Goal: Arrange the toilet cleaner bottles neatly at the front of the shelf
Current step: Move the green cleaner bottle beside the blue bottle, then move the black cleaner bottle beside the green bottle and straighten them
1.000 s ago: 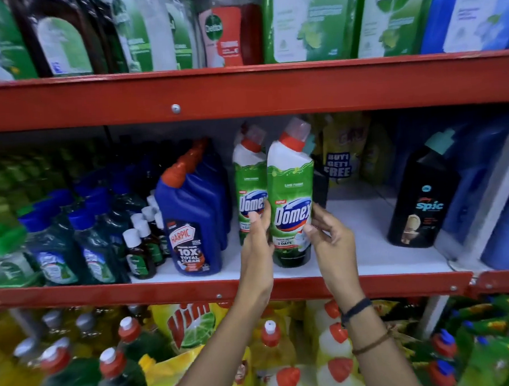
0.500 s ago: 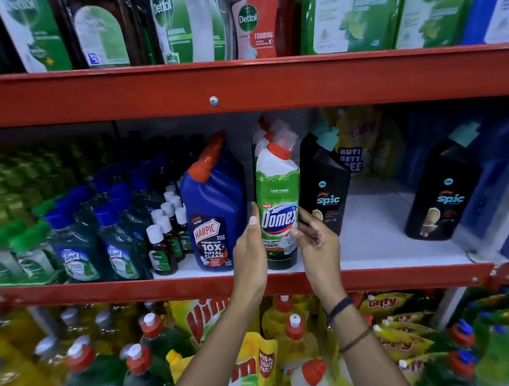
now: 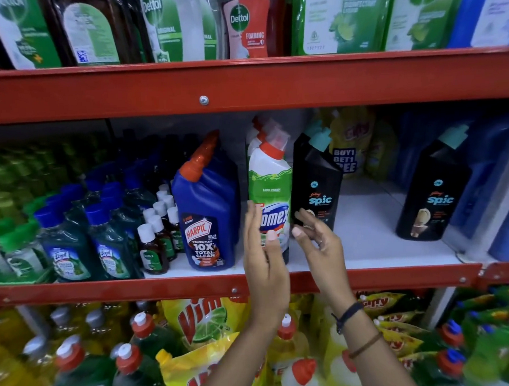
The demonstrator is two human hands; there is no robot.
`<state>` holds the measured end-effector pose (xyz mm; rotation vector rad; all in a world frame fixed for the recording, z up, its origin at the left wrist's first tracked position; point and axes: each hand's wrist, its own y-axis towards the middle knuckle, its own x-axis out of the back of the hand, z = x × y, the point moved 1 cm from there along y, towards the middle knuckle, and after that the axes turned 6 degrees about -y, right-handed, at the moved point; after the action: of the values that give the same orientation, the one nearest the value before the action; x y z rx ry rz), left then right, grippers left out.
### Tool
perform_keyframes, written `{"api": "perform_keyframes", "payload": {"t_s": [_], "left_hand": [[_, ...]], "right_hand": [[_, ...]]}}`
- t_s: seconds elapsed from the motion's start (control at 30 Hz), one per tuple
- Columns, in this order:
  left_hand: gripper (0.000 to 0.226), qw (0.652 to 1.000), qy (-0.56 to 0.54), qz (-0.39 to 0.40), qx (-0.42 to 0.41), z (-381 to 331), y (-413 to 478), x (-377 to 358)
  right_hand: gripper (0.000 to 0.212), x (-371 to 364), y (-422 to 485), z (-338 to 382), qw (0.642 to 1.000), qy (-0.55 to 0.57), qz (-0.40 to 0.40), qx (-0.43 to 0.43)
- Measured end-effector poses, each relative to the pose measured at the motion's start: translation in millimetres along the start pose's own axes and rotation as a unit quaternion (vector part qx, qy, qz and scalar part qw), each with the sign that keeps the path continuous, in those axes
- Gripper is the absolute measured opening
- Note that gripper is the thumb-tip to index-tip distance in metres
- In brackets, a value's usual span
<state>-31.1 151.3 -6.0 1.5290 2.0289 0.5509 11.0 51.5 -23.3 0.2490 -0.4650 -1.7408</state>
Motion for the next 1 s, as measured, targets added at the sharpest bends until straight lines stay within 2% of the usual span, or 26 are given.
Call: {"api": "perform_keyframes", "payload": {"t_s": [0.07,0.13,0.23,0.43,0.6,0.67,0.77,0.93,1.0], "left_hand": [[0.044,0.998,0.008,0.016,-0.065,-6,-7,-19],[0.045,0.995,-0.002,0.062,-0.079,-12,-11,-43],[0.047,0.988,-0.043,0.145,-0.031,-14,-13,-82],[0.043,0.97,-0.047,0.223,0.086,9,2,-151],[0.052,0.951,0.008,0.23,0.207,35,19,-211],[0.054,0.945,0.024,0.233,0.23,43,22,-231],[0.053,0.941,0.056,0.239,0.233,54,23,-249],[0.039,0.946,0.044,0.239,0.216,66,13,-257],[0.034,0.953,0.055,0.212,0.207,68,15,-255]], "right_hand": [[0.035,22,1,-2,0.999,-0.008,-0.045,-0.002],[0.032,50,4,-3,0.996,-0.037,-0.086,0.005],[0.033,96,11,-3,0.989,-0.097,-0.106,0.01],[0.041,174,36,-4,0.969,-0.157,-0.19,0.017],[0.052,209,68,-26,0.954,-0.193,-0.228,-0.025],[0.055,215,78,-38,0.954,-0.189,-0.227,-0.044],[0.055,222,85,-56,0.958,-0.186,-0.206,-0.073],[0.05,233,87,-61,0.952,-0.236,-0.19,-0.047],[0.048,234,87,-60,0.948,-0.257,-0.184,-0.043]]}}
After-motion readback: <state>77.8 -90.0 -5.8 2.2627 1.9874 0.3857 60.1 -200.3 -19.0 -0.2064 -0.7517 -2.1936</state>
